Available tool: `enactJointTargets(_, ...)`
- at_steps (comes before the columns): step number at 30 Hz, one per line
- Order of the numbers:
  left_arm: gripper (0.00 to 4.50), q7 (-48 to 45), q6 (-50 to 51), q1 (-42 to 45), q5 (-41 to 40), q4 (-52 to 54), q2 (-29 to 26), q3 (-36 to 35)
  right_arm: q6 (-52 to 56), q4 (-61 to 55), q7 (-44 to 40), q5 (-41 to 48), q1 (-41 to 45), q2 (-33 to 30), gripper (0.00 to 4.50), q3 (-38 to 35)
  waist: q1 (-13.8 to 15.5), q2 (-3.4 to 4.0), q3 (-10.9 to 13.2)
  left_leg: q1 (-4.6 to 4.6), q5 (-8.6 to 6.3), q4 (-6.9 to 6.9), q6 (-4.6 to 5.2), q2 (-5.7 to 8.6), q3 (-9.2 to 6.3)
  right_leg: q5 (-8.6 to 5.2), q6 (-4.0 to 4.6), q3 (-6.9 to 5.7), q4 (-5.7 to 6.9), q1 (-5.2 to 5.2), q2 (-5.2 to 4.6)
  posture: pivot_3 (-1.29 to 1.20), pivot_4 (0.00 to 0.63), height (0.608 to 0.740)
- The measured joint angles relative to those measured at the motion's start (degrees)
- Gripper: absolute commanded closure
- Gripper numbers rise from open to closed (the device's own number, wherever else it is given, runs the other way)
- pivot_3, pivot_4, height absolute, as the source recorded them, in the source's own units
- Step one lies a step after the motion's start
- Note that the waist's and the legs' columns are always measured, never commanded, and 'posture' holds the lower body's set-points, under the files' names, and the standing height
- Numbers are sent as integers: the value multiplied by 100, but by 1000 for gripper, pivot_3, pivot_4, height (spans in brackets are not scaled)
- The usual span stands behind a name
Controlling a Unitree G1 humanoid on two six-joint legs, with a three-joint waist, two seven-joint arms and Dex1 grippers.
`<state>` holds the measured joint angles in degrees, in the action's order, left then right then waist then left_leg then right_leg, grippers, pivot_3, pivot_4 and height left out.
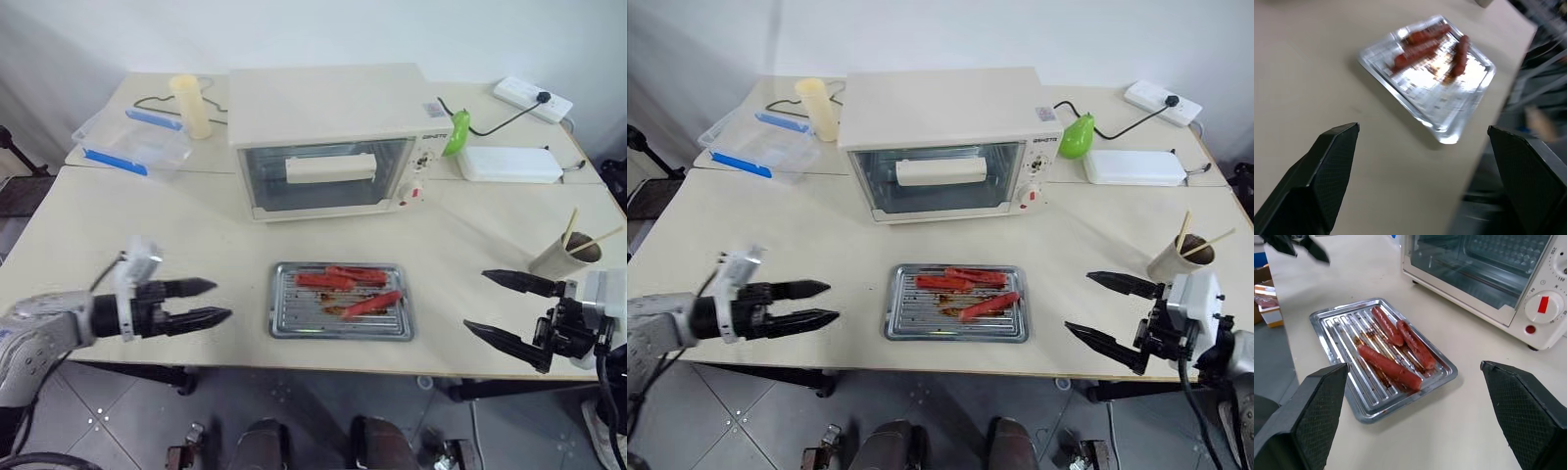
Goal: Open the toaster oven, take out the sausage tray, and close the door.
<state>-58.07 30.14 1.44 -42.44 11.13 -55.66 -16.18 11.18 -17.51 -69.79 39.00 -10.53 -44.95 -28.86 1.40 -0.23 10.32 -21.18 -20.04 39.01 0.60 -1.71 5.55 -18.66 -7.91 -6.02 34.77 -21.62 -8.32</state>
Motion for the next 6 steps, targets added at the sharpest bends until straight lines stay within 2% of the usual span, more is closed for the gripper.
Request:
enactJointTargets(3, 29, -439, -1668, -34, 859, -668, 181, -114, -1, 2, -115, 7, 102, 0, 0, 44, 8, -1, 0, -1, -1, 1, 1, -2, -2, 0, 0, -4, 3, -1, -1, 0, 150, 740)
enactJointTargets(6, 29, -807, -2684, -25, 1307, -1230, 163, -313, -17, -34, -217, 20, 126, 3, 0, 142, -4, -1, 0, -1, -7, 0, 7, -6, 1, 0, 0, -9, 6, -3, -6, 0, 150, 740)
